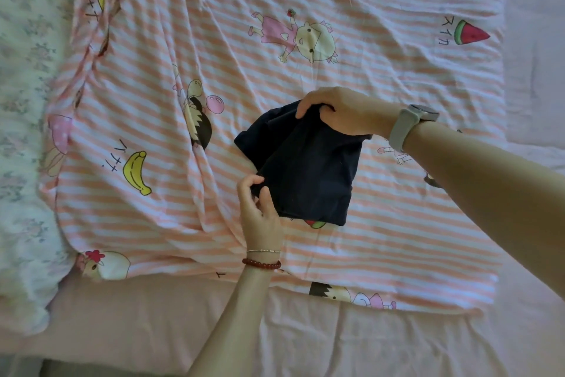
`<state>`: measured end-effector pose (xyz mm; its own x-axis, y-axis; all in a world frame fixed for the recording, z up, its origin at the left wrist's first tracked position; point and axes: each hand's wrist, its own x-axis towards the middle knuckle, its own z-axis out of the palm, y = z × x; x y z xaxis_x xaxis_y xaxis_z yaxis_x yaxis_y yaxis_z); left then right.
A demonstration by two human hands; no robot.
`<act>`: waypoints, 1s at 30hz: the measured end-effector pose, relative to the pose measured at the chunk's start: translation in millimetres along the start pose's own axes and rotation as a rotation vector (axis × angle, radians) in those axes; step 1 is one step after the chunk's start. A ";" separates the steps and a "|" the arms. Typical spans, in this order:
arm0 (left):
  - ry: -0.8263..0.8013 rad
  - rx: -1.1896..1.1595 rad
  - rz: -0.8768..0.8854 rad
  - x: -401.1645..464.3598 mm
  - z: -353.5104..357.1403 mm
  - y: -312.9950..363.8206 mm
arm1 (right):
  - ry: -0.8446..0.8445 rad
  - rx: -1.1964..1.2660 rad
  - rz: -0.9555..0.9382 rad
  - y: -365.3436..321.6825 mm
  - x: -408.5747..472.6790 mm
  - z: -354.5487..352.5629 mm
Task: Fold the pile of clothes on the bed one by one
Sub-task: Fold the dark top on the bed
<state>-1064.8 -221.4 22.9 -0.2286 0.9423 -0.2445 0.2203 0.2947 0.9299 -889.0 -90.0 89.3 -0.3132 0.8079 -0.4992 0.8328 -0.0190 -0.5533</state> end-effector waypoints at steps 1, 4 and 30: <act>-0.020 0.020 0.010 -2.0 2.0 1.4 | -0.012 -0.030 0.005 0.3 -1.7 -1.4; -0.101 0.039 -0.079 -6.0 6.6 3.7 | -0.030 -0.168 0.007 2.2 -6.4 -6.1; -0.014 0.238 -0.315 33.7 9.0 -17.0 | 0.789 -0.308 -0.056 11.7 8.1 60.0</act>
<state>-1067.7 -193.2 -3.7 -0.3075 0.8014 -0.5130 0.3553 0.5968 0.7194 -909.2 -119.0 38.9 -0.0430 0.9792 0.1983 0.9486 0.1023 -0.2996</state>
